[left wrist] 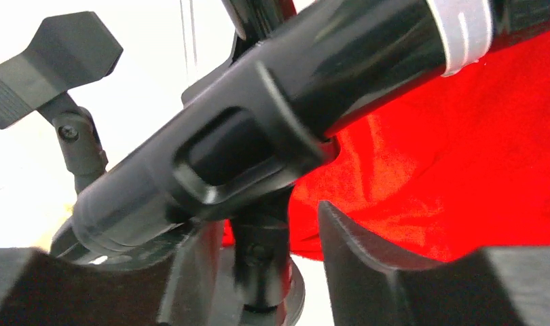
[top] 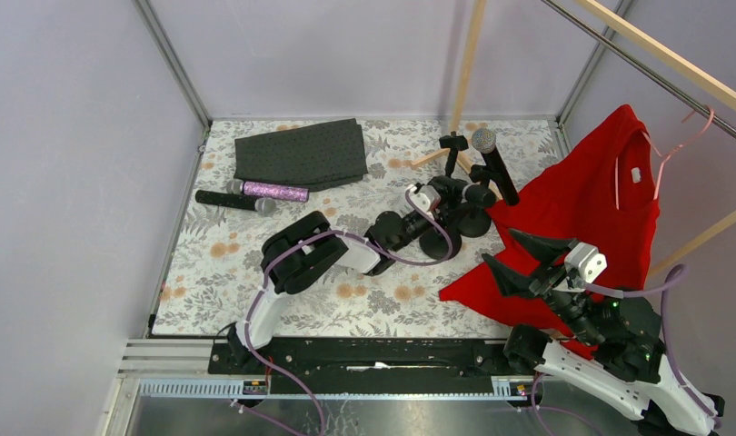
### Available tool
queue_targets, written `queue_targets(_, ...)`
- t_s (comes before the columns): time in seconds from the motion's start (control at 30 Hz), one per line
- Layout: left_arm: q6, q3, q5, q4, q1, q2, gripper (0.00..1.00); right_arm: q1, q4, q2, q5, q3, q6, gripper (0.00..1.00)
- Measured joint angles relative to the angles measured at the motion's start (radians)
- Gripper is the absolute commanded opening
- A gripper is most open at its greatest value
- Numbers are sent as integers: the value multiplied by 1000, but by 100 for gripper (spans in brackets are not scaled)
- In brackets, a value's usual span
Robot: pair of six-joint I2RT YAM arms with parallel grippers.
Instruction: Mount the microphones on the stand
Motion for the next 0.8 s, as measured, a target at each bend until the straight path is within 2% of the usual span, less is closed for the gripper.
queue_targets(0.23,-2,-119,13,52,10,-16,92,0,0,0,0,0,0,73)
queue_targets(0.43,-4,-271,39,85,12,-106,99,0,5,0,1,-14,0,73)
queue_targets(0.8,-3,-521,47,119,14,-225,99,0,3,0,12,-21,-3,75)
